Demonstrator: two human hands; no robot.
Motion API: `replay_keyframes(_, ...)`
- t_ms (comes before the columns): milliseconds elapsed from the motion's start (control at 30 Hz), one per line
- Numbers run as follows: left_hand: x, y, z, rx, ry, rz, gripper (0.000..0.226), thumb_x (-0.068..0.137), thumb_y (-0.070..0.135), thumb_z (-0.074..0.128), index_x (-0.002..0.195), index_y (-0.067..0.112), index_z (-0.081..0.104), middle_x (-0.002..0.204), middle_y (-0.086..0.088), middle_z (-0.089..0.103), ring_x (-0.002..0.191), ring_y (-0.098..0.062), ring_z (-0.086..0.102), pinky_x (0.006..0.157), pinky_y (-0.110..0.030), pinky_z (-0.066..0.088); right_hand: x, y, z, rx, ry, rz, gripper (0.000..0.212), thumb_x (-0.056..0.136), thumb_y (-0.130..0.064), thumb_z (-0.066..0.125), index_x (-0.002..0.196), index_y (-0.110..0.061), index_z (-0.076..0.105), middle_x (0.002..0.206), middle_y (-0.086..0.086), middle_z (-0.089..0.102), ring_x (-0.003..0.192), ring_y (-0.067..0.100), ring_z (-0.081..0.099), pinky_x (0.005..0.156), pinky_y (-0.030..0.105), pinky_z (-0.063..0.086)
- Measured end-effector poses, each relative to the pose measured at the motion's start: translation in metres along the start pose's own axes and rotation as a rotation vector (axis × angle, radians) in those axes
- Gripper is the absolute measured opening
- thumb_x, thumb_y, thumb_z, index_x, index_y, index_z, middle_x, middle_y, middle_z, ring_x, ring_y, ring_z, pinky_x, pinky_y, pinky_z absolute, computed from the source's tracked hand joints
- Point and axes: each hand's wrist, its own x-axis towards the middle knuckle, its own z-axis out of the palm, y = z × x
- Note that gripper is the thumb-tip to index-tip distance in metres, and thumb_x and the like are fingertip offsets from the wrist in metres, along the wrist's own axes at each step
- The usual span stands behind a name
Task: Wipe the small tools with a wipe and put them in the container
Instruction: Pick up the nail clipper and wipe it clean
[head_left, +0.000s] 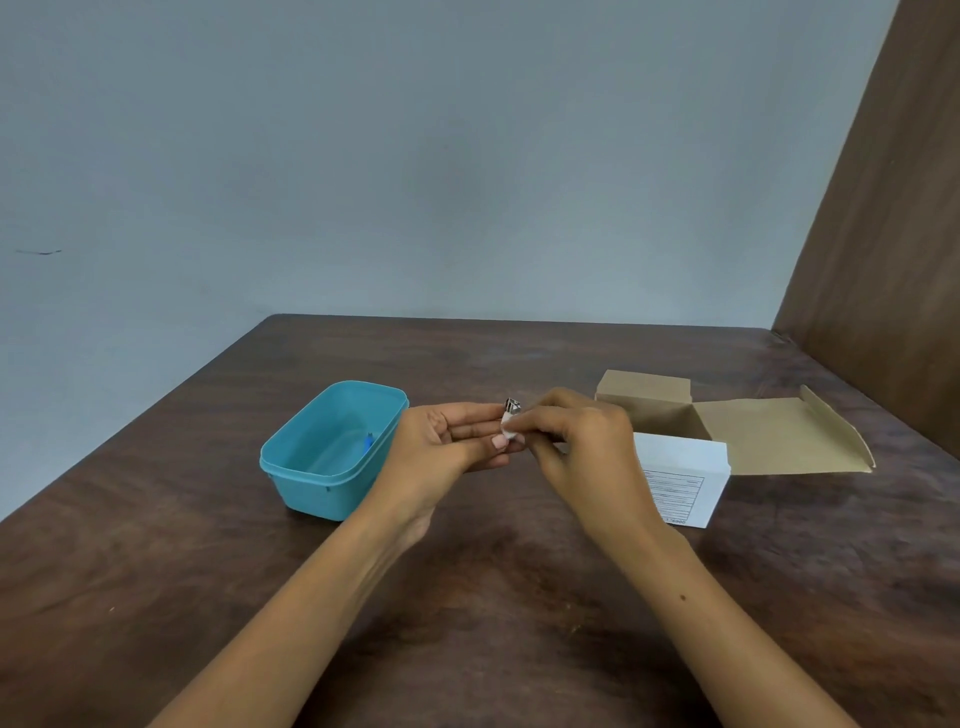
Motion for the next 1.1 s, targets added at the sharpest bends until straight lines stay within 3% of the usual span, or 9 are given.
replay_keyframes(100, 0.001, -0.002, -0.001, 0.04, 0.01, -0.002, 0.029, 0.078, -0.009, 0.067, 0.104, 0.001, 0.069, 0.09, -0.012, 0.075, 0.083, -0.017, 0.073, 0.068, -0.02, 0.058, -0.001, -0.001, 0.001, -0.044, -0.065, -0.036, 0.022, 0.074, 0.003, 0.07, 0.084, -0.015, 0.076, 0.083, 0.001, 0.07, 0.073, 0.016, 0.066, 0.064, 0.03, 0.054)
replay_keyframes(300, -0.001, 0.0, 0.003, 0.075, 0.001, 0.039, 0.028, 0.078, -0.012, 0.065, 0.103, 0.001, 0.069, 0.09, -0.011, 0.075, 0.084, -0.018, 0.073, 0.069, -0.02, 0.058, 0.001, 0.002, 0.002, 0.015, 0.063, 0.044, 0.018, 0.076, 0.005, 0.068, 0.086, -0.009, 0.075, 0.085, 0.003, 0.066, 0.073, 0.017, 0.063, 0.062, 0.033, 0.055)
replay_keyframes(500, 0.003, -0.001, 0.001, 0.028, 0.048, -0.006, 0.026, 0.081, -0.01, 0.063, 0.102, 0.002, 0.071, 0.091, -0.012, 0.075, 0.085, -0.018, 0.073, 0.07, -0.021, 0.058, 0.0, -0.003, 0.006, -0.014, -0.046, -0.049, 0.019, 0.075, 0.003, 0.068, 0.082, -0.013, 0.076, 0.085, 0.004, 0.067, 0.075, 0.02, 0.066, 0.063, 0.03, 0.054)
replay_keyframes(600, 0.006, -0.002, 0.001, -0.023, 0.112, -0.083, 0.018, 0.088, 0.0, 0.057, 0.096, 0.003, 0.073, 0.084, -0.012, 0.075, 0.075, -0.017, 0.072, 0.066, -0.024, 0.059, 0.0, 0.0, 0.006, -0.013, -0.095, -0.058, 0.022, 0.072, 0.003, 0.068, 0.079, -0.016, 0.076, 0.083, 0.001, 0.07, 0.075, 0.019, 0.066, 0.064, 0.032, 0.055)
replay_keyframes(833, 0.005, -0.007, -0.002, 0.003, 0.135, -0.071, 0.019, 0.077, 0.006, 0.072, 0.095, 0.003, 0.073, 0.076, -0.009, 0.075, 0.068, -0.014, 0.072, 0.06, -0.022, 0.057, -0.003, -0.002, 0.007, -0.035, -0.236, -0.058, 0.023, 0.077, -0.002, 0.062, 0.082, -0.02, 0.076, 0.085, -0.001, 0.07, 0.077, 0.021, 0.065, 0.064, 0.041, 0.054)
replay_keyframes(900, 0.006, -0.006, -0.002, -0.016, 0.145, -0.075, 0.017, 0.079, 0.008, 0.07, 0.095, 0.003, 0.072, 0.077, -0.007, 0.075, 0.07, -0.014, 0.071, 0.061, -0.022, 0.057, -0.001, -0.002, 0.004, 0.004, -0.193, -0.014, 0.024, 0.077, -0.001, 0.065, 0.083, -0.022, 0.076, 0.085, -0.003, 0.07, 0.076, 0.016, 0.064, 0.066, 0.037, 0.054)
replay_keyframes(1100, 0.009, -0.006, -0.002, -0.049, 0.132, -0.072, 0.017, 0.082, 0.011, 0.068, 0.095, 0.001, 0.072, 0.074, -0.004, 0.067, 0.07, -0.009, 0.064, 0.067, -0.024, 0.059, 0.002, -0.005, -0.005, 0.225, 0.139, 0.245, 0.02, 0.077, 0.003, 0.069, 0.082, -0.016, 0.074, 0.083, -0.006, 0.069, 0.076, 0.005, 0.064, 0.068, 0.016, 0.052)
